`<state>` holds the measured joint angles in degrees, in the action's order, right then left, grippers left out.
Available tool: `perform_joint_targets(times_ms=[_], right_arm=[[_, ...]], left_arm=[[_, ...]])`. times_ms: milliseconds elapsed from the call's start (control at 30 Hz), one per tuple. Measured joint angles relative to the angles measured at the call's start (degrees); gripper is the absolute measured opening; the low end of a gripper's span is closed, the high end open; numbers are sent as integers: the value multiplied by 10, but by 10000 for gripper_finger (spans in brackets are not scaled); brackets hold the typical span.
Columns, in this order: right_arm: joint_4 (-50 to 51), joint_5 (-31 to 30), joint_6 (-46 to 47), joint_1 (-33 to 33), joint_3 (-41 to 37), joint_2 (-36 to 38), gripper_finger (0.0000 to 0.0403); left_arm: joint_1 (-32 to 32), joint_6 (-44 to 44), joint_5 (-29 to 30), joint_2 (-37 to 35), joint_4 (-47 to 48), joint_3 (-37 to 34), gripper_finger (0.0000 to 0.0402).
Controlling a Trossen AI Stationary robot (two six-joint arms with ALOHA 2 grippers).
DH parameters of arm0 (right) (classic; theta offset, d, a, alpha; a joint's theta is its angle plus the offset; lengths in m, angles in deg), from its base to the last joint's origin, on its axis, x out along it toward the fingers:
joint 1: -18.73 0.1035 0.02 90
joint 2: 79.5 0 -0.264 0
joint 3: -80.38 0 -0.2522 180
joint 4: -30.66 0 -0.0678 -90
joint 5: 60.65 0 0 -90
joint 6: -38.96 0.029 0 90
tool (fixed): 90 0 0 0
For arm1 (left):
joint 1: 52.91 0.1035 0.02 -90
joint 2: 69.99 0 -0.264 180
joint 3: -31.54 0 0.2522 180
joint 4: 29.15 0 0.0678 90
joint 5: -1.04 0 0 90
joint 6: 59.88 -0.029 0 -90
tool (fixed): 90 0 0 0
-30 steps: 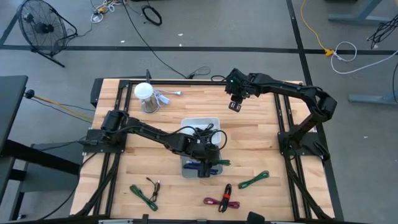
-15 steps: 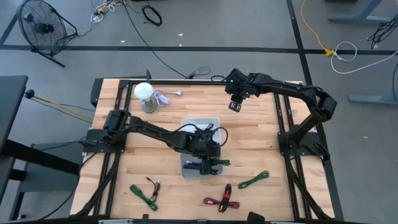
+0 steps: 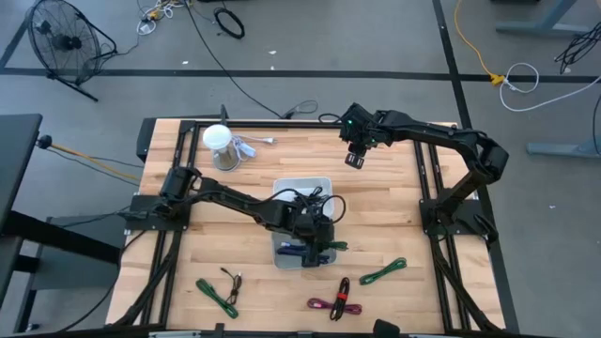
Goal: Pick & Place USB Port
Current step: Put the green charger cable into the gray container
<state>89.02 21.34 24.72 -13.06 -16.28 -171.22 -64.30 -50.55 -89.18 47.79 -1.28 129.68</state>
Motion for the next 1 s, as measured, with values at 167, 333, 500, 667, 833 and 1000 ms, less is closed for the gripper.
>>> perform_joint_targets(times_ms=[167,333,500,667,833,1000], right_arm=[[0,0,0,0,0,0,116],[-1,0,2,0,0,0,116],[0,1,2,0,0,0,116],[-3,0,2,0,0,0,116],[-5,0,0,-1,0,0,116],[-7,0,-1,-2,0,0,116]], left_arm=[[0,-5,-7,3,1,0,20],[0,-9,3,1,4,0,20],[0,-11,12,-13,19,-1,16],[0,-9,20,-44,52,0,16],[-1,18,16,-77,125,1,16],[-4,53,-14,-81,227,0,16]])
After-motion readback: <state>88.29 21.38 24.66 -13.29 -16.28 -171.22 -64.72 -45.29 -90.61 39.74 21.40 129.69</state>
